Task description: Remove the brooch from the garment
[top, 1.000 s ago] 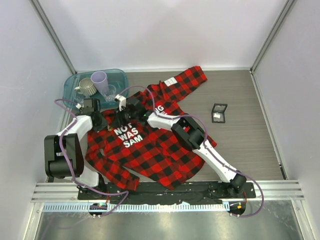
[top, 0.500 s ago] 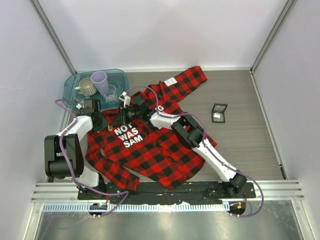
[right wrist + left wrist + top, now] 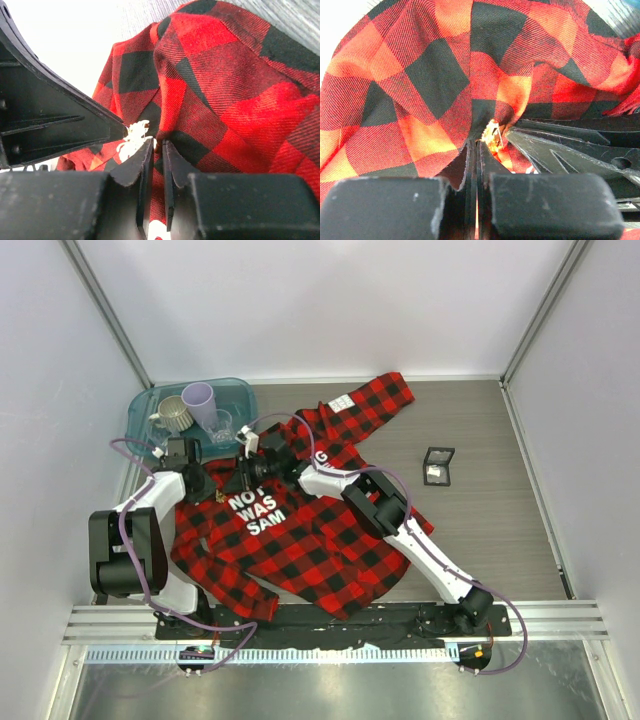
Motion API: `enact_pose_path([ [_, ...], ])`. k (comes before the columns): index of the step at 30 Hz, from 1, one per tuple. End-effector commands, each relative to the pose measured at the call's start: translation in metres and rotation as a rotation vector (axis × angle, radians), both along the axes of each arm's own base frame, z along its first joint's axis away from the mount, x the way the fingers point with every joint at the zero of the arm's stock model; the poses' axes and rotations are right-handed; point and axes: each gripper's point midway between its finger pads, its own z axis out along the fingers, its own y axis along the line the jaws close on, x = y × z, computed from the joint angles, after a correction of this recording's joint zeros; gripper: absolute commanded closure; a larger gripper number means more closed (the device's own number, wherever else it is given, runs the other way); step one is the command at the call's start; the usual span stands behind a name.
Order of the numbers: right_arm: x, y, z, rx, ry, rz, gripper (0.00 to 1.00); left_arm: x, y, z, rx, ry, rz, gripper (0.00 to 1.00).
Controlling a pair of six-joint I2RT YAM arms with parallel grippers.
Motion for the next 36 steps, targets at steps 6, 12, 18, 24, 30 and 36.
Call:
enact_pose_path([
  [6,-0.022,0.016,0.016,-0.034,-0.124,0.067,0.85,0.008,-0.005,0.009,-0.012,-0.036,-0.017,1.0],
  [12,-0.029,0.018,0.029,0.047,-0.058,0.086,0.8,0.006,-0.005,0.006,-0.012,-0.028,-0.015,1.0],
  [18,-0.03,0.016,0.028,0.057,-0.043,0.094,0.79,0.007,-0.007,0.003,-0.028,-0.028,-0.012,1.0],
  [24,-0.032,0.015,0.028,0.065,-0.051,0.107,0.82,0.01,-0.007,0.007,-0.03,-0.038,-0.011,1.0],
  [30,-0.034,0.013,0.032,0.089,-0.071,0.111,0.78,0.01,-0.007,0.004,-0.029,-0.028,-0.011,1.0],
  [36,-0.035,0.012,0.032,0.079,-0.095,0.116,0.75,0.01,-0.007,0.003,-0.03,-0.022,-0.008,1.0],
])
